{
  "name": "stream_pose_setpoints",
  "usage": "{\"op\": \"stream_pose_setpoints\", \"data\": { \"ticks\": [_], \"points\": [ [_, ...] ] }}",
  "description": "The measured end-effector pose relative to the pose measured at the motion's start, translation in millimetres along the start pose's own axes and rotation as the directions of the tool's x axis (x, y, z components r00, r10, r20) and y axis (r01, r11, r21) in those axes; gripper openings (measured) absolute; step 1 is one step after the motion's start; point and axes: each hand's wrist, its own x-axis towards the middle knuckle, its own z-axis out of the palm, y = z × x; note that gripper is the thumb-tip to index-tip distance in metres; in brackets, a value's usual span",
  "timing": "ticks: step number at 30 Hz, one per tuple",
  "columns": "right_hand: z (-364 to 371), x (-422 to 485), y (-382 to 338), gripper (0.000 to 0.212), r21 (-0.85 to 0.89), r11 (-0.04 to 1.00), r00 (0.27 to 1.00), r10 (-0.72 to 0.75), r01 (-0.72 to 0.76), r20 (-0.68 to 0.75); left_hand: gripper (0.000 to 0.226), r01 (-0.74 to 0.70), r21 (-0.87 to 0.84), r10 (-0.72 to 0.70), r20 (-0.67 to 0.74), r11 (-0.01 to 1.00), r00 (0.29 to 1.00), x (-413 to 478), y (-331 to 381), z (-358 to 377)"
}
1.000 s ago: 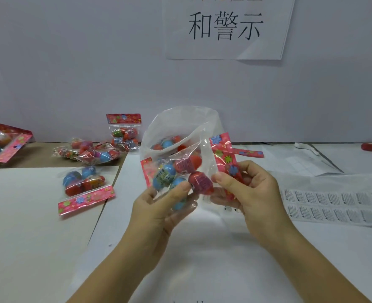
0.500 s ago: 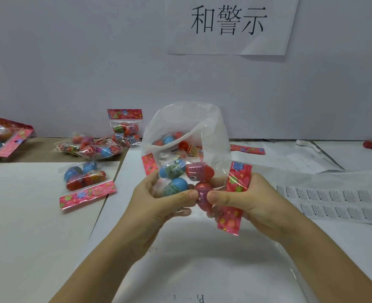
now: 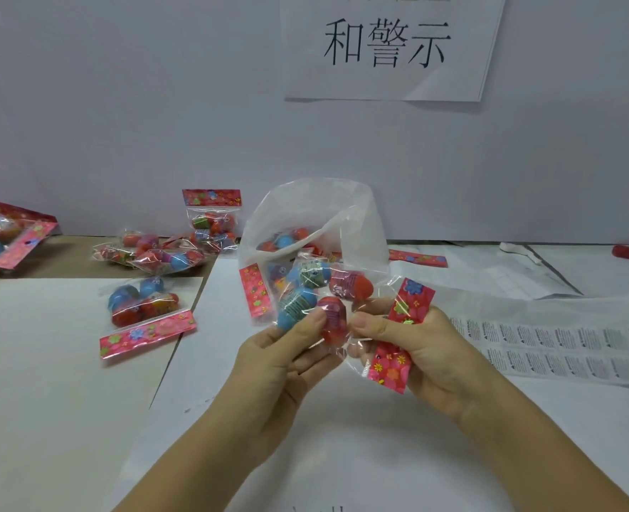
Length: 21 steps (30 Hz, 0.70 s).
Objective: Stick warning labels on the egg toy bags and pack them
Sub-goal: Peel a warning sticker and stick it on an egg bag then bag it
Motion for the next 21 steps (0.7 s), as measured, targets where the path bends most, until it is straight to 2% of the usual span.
{"op": "stream_pose_setpoints", "data": {
  "ticks": [3,6,11,14,17,21],
  "points": [
    [-10,-1,-12,0.023,-0.052,0.999,1.0,0.015,-0.016,-0.013,0.025,0.007,0.041,-0.006,-0.015,0.999,1.0,2,11,-4],
    [-13,-2,-19,0.033,-0.044,0.999,1.0,0.015,-0.015,-0.015,0.017,-0.036,0.015,0.037,-0.079,0.999,0.996,2,16,-5],
    [-9,-3,-20,0.038,-0.098,0.995,0.999,0.033,-0.032,0.007,0.033,-0.089,-0.071,0.074,-0.192,0.994,0.979,-1,15,0],
    [-9,-4,-20,0.038,-0.11,0.994,1.0,0.026,-0.024,0.017,0.035,-0.096,-0.082,0.077,-0.212,0.992,0.974,-2,17,2],
    [-11,-5,-22,0.036,-0.156,0.988,0.999,0.023,-0.018,0.031,0.027,-0.109,0.004,0.107,-0.236,0.994,0.966,-1,19,0],
    [-15,-5,-27,0.036,-0.296,0.955,1.0,0.0,0.008,0.027,0.023,-0.201,0.213,0.255,-0.267,0.956,0.929,3,16,-4]
  ]
}}
